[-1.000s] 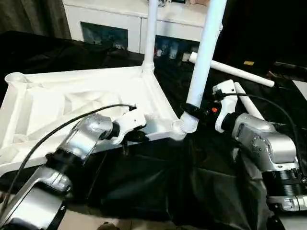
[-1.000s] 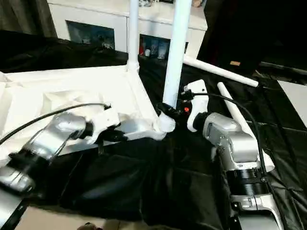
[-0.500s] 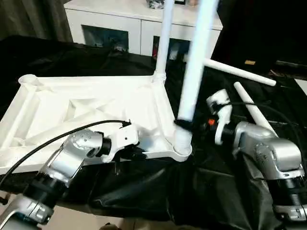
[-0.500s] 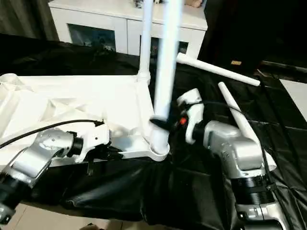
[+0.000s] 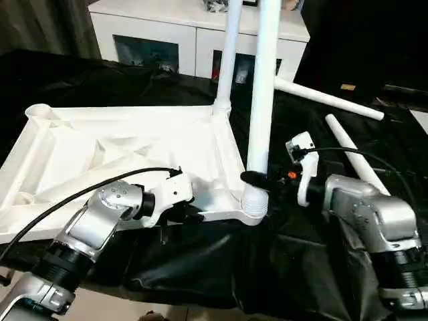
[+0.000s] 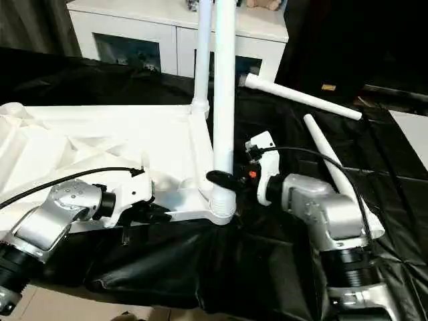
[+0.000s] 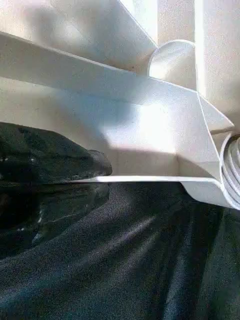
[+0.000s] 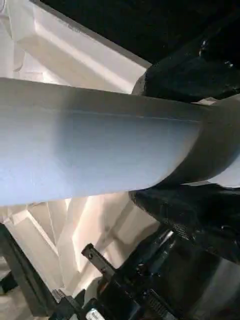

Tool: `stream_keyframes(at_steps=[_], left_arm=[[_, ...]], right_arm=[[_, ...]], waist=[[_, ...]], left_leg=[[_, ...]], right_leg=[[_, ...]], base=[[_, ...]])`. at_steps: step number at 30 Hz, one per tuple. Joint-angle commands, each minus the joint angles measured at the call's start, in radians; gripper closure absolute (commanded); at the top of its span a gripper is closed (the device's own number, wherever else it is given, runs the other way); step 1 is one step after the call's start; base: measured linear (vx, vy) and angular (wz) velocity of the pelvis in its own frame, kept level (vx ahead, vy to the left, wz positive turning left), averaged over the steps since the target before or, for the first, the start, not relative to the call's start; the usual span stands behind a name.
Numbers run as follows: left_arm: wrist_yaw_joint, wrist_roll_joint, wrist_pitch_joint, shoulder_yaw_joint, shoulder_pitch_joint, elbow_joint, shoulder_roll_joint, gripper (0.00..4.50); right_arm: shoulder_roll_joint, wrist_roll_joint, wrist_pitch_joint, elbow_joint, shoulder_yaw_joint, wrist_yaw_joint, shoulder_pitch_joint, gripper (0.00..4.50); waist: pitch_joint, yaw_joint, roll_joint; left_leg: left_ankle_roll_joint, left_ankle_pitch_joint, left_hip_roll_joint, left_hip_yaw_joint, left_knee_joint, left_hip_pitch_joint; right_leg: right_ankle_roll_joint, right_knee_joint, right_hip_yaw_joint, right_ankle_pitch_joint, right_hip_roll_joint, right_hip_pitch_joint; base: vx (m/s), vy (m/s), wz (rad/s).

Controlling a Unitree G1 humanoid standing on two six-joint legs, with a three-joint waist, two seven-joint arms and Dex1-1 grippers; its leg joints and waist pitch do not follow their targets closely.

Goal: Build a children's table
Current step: Insert table leg to table base

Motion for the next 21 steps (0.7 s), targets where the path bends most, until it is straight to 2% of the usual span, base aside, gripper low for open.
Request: stream_keyframes(at_steps=[1,2,3,5,9,10,13,17,20,21], left_arm=[[0.034,-0.014,0.004,0.019,0.011,-0.017,-0.02,4.5],[0.036,-0.016,0.007,0.022,0.013,-0.021,-0.02,4.5],[0.036,-0.016,0.007,0.022,0.013,-0.021,-0.02,4.5],[0.04,-0.02,0.014,0.028,0.018,-0.028,-0.02,4.5],[0.041,-0.019,0.014,0.029,0.019,-0.028,-0.021,4.5],[0.042,-0.019,0.015,0.03,0.02,-0.029,-0.021,4.5],[0.045,-0.017,0.017,0.03,0.02,-0.029,-0.023,4.5],[0.051,-0.016,0.019,0.031,0.018,-0.029,-0.026,4.5],[0.054,-0.015,0.02,0.032,0.018,-0.029,-0.027,4.5],[0.058,-0.014,0.02,0.033,0.019,-0.029,-0.029,4.5]], right_arm=[[0.02,0.025,-0.007,0.031,-0.007,-0.002,0.038,2.64],[0.032,0.027,-0.029,0.042,-0.014,-0.003,0.062,2.64],[0.032,0.027,-0.029,0.042,-0.014,-0.003,0.062,2.64],[0.061,0.018,-0.111,0.071,-0.032,-0.007,0.128,2.65],[0.083,0.021,-0.163,0.082,-0.054,-0.01,0.16,2.65],[0.098,0.021,-0.193,0.091,-0.071,-0.019,0.174,2.65],[0.126,0.016,-0.26,0.105,-0.1,-0.033,0.206,2.65],[0.144,-0.03,-0.409,0.101,-0.082,-0.03,0.273,2.66],[0.153,-0.044,-0.476,0.097,-0.076,-0.026,0.299,2.66],[0.17,-0.052,-0.535,0.103,-0.089,-0.029,0.321,2.66]], waist=[[-0.062,0.001,-0.001],[-0.063,0.0,-0.007],[-0.063,0.0,-0.007],[-0.062,0.002,-0.001],[-0.061,0.0,-0.003],[-0.061,-0.001,-0.001],[-0.062,-0.002,-0.002],[-0.063,-0.002,0.001],[-0.061,-0.002,0.001],[-0.06,-0.004,0.0]], left_leg=[[-0.016,-0.206,0.016,-0.001,-0.076,0.006],[-0.013,-0.207,0.016,-0.001,-0.075,0.006],[-0.013,-0.207,0.016,-0.001,-0.075,0.006],[-0.013,-0.221,0.018,-0.001,-0.077,0.008],[-0.013,-0.246,0.017,-0.002,-0.079,0.009],[-0.016,-0.265,0.017,-0.004,-0.081,0.01],[-0.019,-0.281,0.017,-0.005,-0.082,0.01],[-0.015,-0.293,0.019,-0.006,-0.084,0.011],[-0.012,-0.31,0.019,-0.006,-0.085,0.011],[-0.012,-0.323,0.018,-0.007,-0.087,0.009]], right_leg=[[-0.151,-0.081,0.032,-0.286,-0.065,0.045],[-0.152,-0.081,0.032,-0.279,-0.063,0.044],[-0.152,-0.081,0.032,-0.279,-0.063,0.044],[-0.153,-0.083,0.032,-0.285,-0.065,0.041],[-0.146,-0.087,0.031,-0.314,-0.063,0.04],[-0.14,-0.089,0.031,-0.335,-0.063,0.038],[-0.134,-0.091,0.031,-0.357,-0.065,0.037],[-0.137,-0.092,0.031,-0.332,-0.063,0.036],[-0.136,-0.095,0.032,-0.349,-0.063,0.034],[-0.131,-0.096,0.031,-0.371,-0.064,0.035]], base=[[0.0,0.0,0.0],[0.0,0.0,0.0],[0.0,0.0,0.0],[0.0,0.0,0.0],[0.0,0.0,0.0],[0.0,0.0,0.0],[0.0,0.0,0.0],[0.0,0.0,0.0],[0.0,0.0,0.0],[0.0,0.0,0.0]])
